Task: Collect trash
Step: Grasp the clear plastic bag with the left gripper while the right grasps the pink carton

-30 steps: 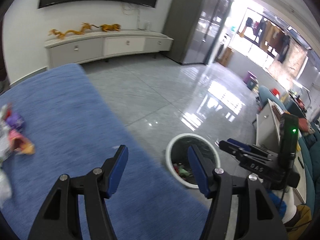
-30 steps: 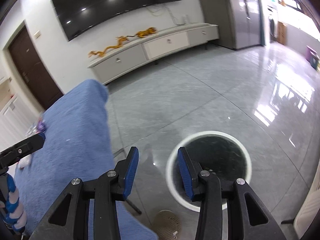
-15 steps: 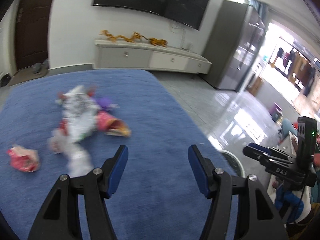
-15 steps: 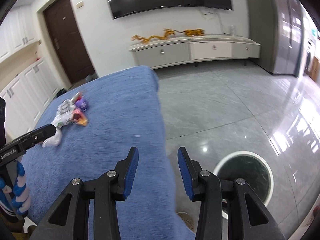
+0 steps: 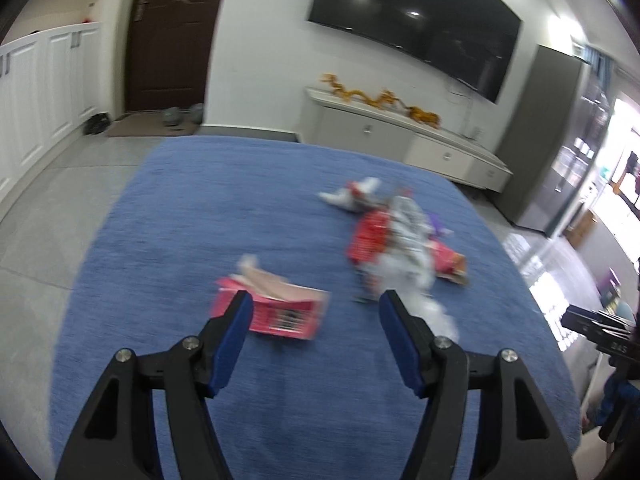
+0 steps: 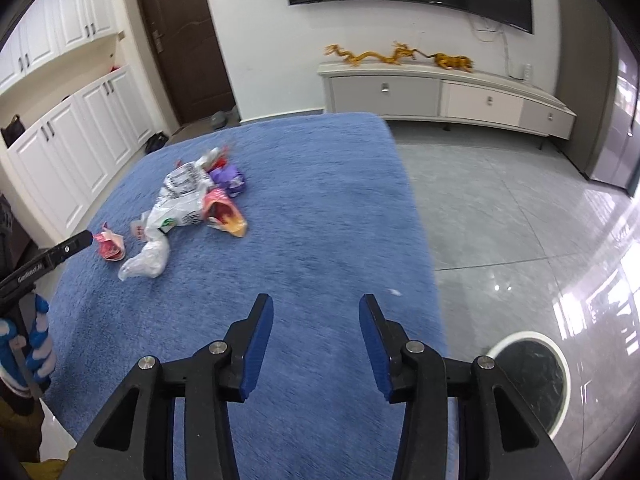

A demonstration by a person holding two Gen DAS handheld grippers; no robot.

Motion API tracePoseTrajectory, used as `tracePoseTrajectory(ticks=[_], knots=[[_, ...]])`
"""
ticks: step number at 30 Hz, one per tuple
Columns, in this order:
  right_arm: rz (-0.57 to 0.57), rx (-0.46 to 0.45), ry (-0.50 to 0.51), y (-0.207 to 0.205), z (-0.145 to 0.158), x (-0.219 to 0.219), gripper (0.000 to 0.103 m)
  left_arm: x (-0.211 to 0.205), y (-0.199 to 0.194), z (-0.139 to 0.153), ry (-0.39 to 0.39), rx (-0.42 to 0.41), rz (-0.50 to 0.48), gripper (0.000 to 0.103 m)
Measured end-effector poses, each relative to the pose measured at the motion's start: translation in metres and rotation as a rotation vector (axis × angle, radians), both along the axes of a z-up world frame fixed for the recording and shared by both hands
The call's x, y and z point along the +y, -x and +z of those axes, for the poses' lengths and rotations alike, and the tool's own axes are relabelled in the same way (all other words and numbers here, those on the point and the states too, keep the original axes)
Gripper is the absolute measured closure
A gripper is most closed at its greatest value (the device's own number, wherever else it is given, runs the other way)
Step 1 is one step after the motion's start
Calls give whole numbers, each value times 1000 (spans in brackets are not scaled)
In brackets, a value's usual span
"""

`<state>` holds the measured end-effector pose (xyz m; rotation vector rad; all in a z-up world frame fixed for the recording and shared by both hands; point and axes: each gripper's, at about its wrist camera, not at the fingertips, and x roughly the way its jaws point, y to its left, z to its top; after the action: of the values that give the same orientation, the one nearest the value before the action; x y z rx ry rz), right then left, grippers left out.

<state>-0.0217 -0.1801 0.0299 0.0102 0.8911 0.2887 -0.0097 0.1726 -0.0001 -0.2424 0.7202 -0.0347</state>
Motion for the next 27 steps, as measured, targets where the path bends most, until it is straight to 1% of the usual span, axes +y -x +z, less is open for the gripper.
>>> tracePoseTrajectory(ticks=[2,5,8,10,12,17,20,23,27], knots=[[20,4,9,-6,-2,10,59,13,2,-2,0,-1,18,38],[60,11,11,-21,-4,29,56,19,2,-2,15,-7,10,38],[96,18,11,-35,-7,44,55,8,2,1,65,-5,-57,38],[122,17,19,-45,-8,55,54,-8,-3,2,109,8,-114,38],[152,19,19,-55,-10,65,54,-27,-10,-1,137,32,-170,38],[206,20,-2,-76,-13,83,52,-64,-28,-10,129,80,-255,38],[247,23,2,-85,-17,91,44,-79,-38,-19,123,113,-269,38],[285,31,9,-97,-26,101,44,-88,-45,-26,111,131,-269,38],[306,41,23,-110,-38,112,44,-95,-51,-36,102,153,-258,39]])
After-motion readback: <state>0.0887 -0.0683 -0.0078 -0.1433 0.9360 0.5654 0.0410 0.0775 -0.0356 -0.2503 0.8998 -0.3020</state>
